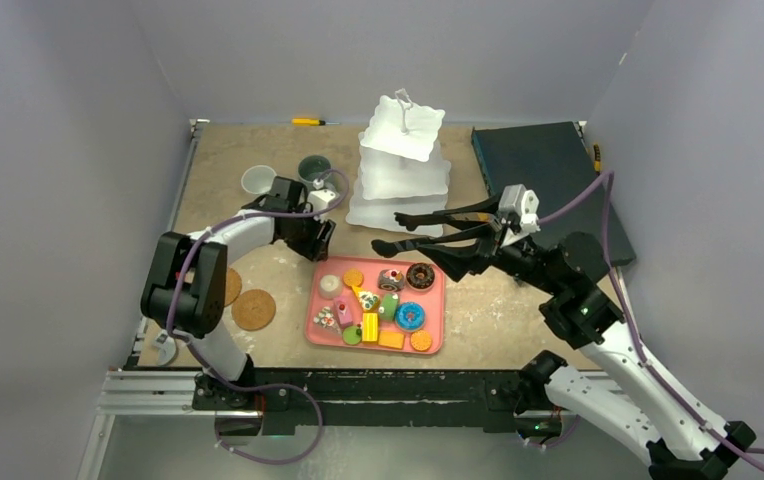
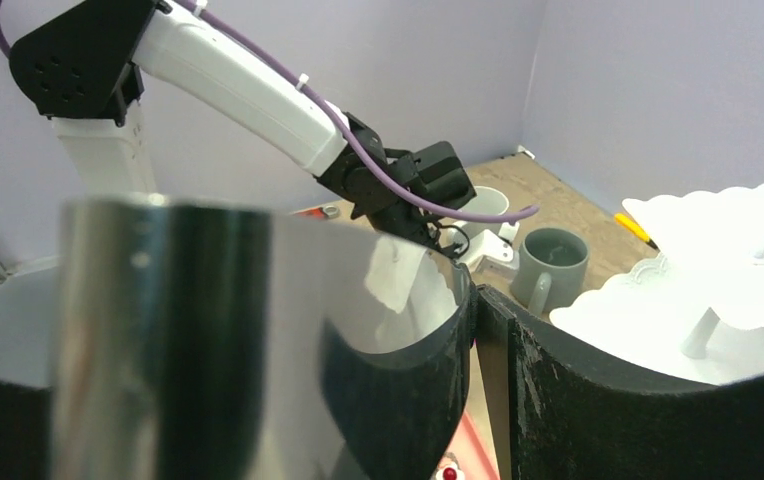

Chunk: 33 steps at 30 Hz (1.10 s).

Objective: Serve the afternoon tea

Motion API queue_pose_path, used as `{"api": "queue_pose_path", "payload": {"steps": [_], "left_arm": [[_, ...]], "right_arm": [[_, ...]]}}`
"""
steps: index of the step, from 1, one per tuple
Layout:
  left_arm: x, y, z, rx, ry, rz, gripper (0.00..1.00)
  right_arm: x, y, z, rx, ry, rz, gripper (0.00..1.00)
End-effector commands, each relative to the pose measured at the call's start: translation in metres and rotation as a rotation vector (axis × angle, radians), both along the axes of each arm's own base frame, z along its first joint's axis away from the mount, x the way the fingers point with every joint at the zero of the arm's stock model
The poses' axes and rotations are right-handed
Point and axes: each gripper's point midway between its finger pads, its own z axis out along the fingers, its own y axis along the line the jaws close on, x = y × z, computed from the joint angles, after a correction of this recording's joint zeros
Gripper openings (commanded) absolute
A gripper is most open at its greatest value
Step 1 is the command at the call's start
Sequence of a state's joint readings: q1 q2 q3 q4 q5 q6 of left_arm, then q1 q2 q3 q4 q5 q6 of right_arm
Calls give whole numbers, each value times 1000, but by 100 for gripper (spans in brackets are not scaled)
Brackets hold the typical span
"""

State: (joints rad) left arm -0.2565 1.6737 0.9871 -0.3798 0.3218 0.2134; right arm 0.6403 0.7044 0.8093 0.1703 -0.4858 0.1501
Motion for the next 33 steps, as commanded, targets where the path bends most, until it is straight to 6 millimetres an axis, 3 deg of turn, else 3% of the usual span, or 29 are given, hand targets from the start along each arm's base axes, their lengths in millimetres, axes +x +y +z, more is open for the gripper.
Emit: {"api": "queue_pose_path", "payload": {"steps": [1,8,14,24,33], "left_arm": [[14,-15,-4,-69,-36,-13,51],[7,-16,-24,-59,8,-48,34],[19,-12,-20,-42,-40,-10,11],[56,-6,-5,-39,-129,97,5],[66,5,0,-34,-151,139,3]], "right_arm": [[5,-9,7,5,-24,-58,66],[9,-7,4,-6,-14,-66,66],[11,-6,1,-14,-13,-67,66],[20,-4,-11,-36,7,-89,66],[41,0,-42,-110,40,-136,66]]}}
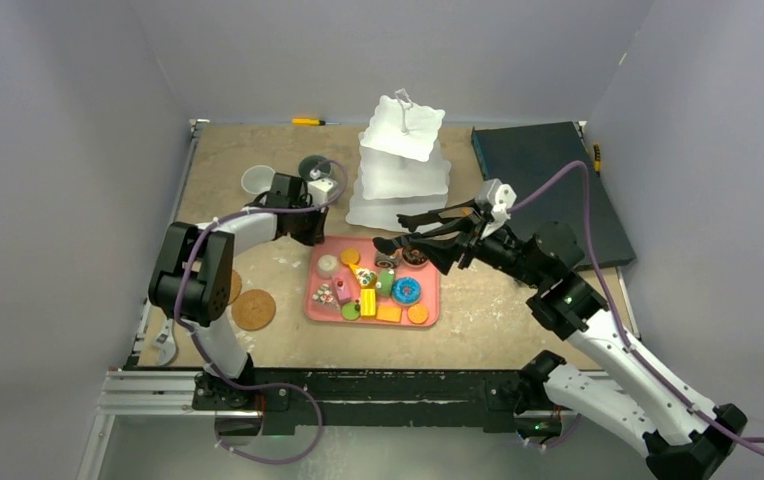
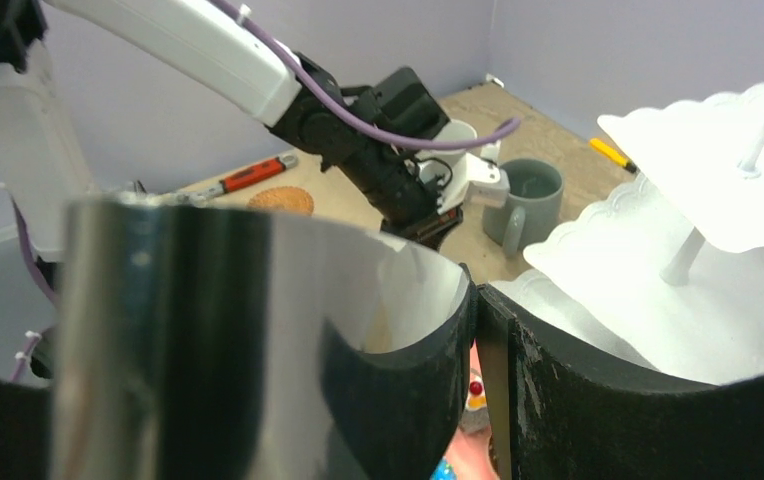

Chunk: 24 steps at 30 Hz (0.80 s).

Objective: Serve the afternoon tea

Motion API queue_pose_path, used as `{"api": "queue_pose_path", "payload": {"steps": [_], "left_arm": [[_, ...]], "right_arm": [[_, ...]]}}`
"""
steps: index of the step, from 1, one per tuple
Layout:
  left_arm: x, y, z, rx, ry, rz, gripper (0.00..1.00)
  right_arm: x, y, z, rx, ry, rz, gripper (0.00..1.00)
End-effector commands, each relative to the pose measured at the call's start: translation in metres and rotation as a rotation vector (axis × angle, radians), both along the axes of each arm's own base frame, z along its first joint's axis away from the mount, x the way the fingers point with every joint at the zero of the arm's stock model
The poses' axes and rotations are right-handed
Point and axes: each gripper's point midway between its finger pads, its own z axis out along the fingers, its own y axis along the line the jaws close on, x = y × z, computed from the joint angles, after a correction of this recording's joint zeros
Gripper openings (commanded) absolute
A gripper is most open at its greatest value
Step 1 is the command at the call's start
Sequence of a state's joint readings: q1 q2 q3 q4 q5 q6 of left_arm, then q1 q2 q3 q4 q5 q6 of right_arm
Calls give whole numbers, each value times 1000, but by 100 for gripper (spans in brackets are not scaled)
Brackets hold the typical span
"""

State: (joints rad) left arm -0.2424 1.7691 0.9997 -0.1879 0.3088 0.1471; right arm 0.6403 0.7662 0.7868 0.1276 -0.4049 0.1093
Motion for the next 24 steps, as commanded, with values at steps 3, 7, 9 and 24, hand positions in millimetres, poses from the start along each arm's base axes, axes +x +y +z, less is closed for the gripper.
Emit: {"api": "queue_pose_path", "payload": {"steps": [3,7,9,24], "left_arm": [[29,11,17,-4,-78,74,4],[31,7,33,-25,-92,48,26],[31,5,49,-39,-106,30,43],[20,18,162,-77,-157,19,88]], "right_arm": [[25,-1,-16,-56,-23,-81,66],[32,3,-38,-84,21,-89,66],[34,5,-47,-81,38,-89,66],[55,15,-97,-116,109,-367,65]]}}
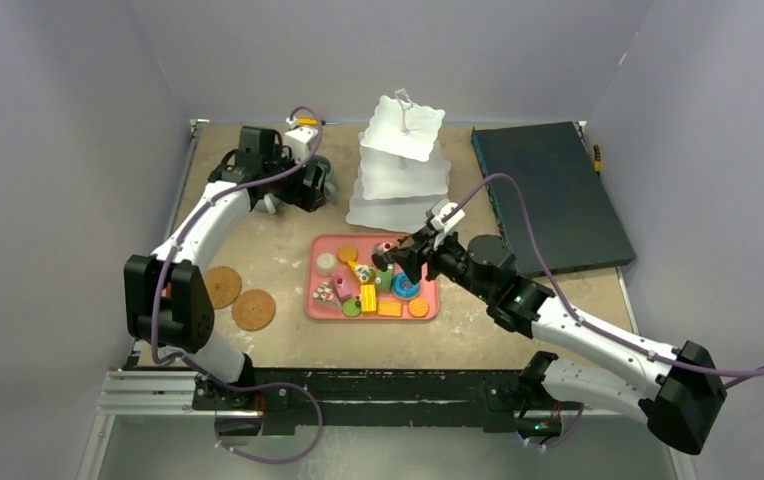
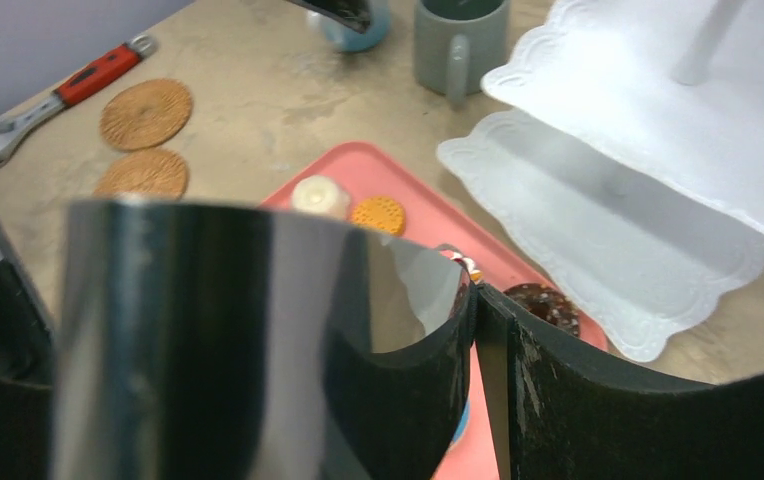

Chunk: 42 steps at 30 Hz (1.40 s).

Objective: Serve the afternoon tea

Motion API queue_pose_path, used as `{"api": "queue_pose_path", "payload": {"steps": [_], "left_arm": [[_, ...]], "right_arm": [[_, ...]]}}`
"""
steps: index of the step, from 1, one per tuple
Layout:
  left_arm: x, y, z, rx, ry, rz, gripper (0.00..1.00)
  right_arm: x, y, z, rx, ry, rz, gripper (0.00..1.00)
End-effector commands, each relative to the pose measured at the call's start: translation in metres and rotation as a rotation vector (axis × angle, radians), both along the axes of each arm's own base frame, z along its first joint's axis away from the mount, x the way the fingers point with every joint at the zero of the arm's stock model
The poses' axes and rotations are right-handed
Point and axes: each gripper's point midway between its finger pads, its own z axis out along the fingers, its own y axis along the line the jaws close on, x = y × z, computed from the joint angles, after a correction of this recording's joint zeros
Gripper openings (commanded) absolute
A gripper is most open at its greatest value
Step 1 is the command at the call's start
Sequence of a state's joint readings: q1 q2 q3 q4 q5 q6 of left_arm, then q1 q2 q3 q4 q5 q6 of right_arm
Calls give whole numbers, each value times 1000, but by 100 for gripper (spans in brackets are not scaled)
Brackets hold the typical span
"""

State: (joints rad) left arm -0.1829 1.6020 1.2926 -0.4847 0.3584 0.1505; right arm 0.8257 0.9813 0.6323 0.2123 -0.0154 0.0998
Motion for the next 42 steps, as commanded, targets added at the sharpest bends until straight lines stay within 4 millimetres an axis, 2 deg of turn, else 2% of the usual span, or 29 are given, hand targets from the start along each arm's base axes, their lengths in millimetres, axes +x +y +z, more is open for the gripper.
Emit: {"api": "queue_pose_path", "payload": {"steps": [1,10,24,38,42], "left_arm": [[-8,9,29,-10,-14,-3,88],[-5,18,47,-24,-32,34,88],[-6,18,60,-50,-55,42,87],[-5,19,63,-64,-56,39,86],[-6,20,62,-65,-54,39,86]], "right_arm": [[24,-8,28,80,-101,-176,65],[37,10,17,55,-135,-165,64],[46,29,-25,-13,-96,-121,64],[55,31,-67,-110,-71,-133,62],[57,32,-70,-108,-73,-134,59]]}}
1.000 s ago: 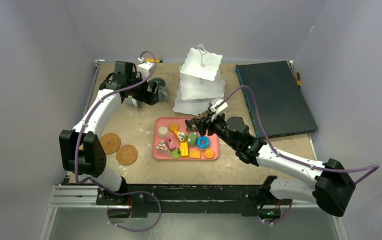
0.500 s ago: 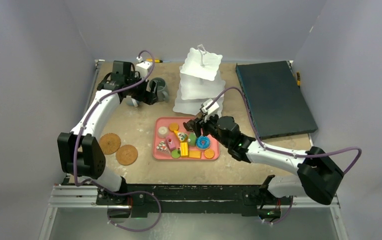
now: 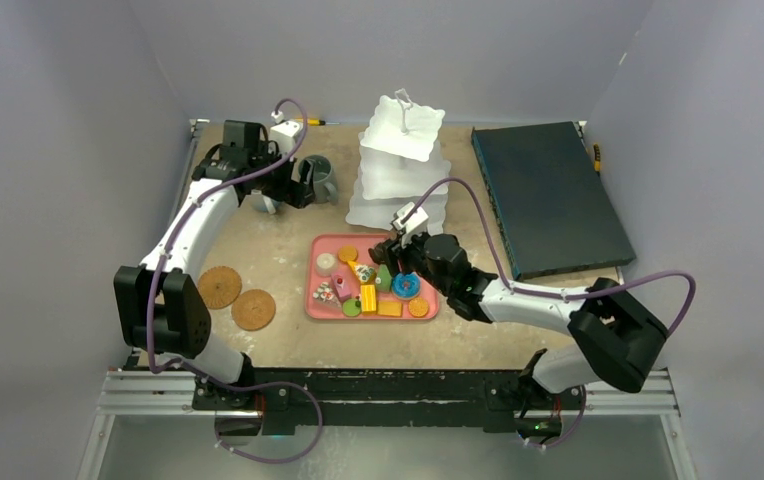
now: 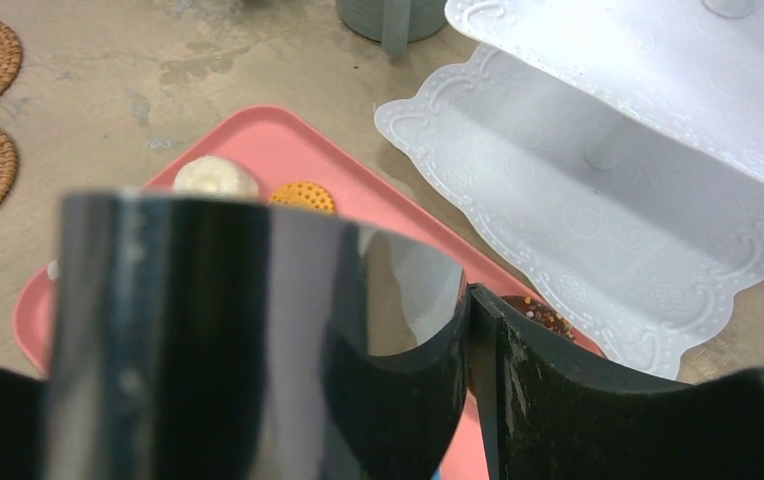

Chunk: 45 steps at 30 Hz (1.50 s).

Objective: Serve the afternoon tea

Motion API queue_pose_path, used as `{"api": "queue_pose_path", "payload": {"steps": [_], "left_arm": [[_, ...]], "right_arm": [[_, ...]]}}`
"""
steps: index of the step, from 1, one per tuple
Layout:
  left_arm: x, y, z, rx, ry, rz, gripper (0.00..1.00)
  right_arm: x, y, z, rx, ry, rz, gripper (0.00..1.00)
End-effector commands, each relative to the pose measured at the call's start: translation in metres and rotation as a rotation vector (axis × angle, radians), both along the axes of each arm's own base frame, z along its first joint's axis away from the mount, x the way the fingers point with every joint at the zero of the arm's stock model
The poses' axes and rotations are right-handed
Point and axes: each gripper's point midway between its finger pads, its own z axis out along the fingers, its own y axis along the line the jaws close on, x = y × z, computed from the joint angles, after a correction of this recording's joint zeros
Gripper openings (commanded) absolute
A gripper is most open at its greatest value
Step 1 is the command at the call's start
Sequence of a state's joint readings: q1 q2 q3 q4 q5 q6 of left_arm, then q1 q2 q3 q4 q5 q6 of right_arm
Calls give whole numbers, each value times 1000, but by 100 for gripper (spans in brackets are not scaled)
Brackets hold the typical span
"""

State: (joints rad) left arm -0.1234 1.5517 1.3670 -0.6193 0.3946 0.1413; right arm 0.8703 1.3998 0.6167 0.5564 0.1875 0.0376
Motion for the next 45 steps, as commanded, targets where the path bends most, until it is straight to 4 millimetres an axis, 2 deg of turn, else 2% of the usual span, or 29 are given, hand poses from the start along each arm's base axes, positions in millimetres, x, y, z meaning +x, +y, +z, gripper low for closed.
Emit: {"api": "queue_pose_path", "payload": {"steps": [1,13,17,21,24,33,45], "left_arm": [[5,0,30,-35,-73,1,86],[5,0,34,-50,-83,-2,85],[4,0,35,-57,-82,-4,85],[4,0,37,-63,-85,-4,85],[5,-1,38,-63,-87,-5,84],[6,1,39,-59,-94,-3,84],[7,1,37,-66,-92,-8,84]], "right_arm": [[5,5,13,43,-53,3,58],[7,1,36,79,-96,-15,34],[8,-4,50,96,-122,-40,33],[19,-21,75,133,-172,-104,31],[33,-38,85,146,-199,-160,31],[61,-69,86,144,-215,-253,31],[81,-92,65,88,-250,-382,29]]}}
